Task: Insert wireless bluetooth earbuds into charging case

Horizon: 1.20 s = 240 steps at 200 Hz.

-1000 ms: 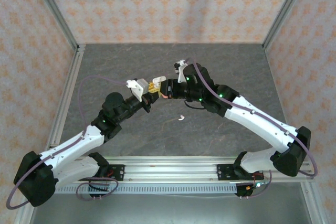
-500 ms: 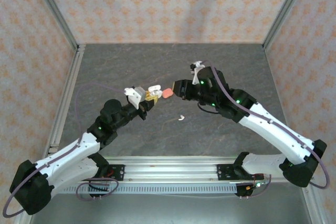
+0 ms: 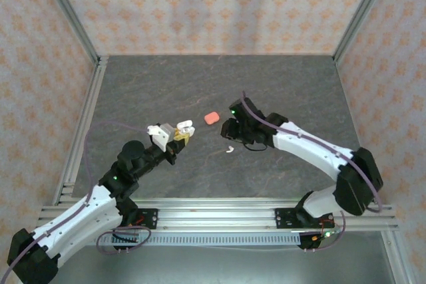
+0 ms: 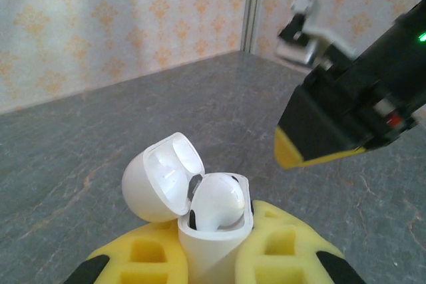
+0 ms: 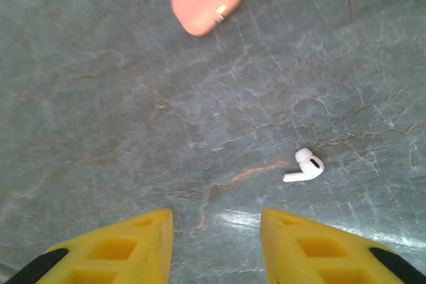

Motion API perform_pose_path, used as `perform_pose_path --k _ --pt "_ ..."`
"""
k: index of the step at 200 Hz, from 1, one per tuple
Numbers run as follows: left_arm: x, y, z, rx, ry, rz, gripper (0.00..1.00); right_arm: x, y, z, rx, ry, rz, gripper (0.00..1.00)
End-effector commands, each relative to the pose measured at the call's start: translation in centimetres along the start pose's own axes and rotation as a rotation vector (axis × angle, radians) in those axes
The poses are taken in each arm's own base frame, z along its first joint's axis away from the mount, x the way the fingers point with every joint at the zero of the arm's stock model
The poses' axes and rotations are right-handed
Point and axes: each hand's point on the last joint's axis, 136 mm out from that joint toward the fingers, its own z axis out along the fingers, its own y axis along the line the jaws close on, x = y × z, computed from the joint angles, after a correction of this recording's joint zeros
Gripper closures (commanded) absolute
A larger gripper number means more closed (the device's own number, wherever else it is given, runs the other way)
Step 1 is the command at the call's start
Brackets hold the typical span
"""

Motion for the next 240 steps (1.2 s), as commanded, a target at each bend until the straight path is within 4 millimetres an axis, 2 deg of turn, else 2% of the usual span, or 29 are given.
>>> perform_pose_path --k 1,38,72,178,240 --pt "0.6 0.2 -0.5 -0.016 0.011 -0.011 1.0 0.3 -0.5 2.1 0.005 0.016 0.079 0.6" --pt "1.4 0.1 -0.9 -0.011 0.025 -0.006 1.0 2.6 -3.0 6.0 0.064 0.081 0.16 0.6" --pt "1.8 0.0 -0.8 -0.004 0.036 0.004 1.0 3.5 -4.5 7.7 0.104 0.108 0.2 0.58" --pt "2.5 0.0 -0.6 -0.004 0.057 0.043 1.0 3.4 -6.5 8.7 0.197 0.097 0.209 0.56" --pt "2.7 0.0 -0.3 -0.001 0.064 0.044 1.0 2.6 -6.9 8.7 0.278 0.104 0.116 0.59"
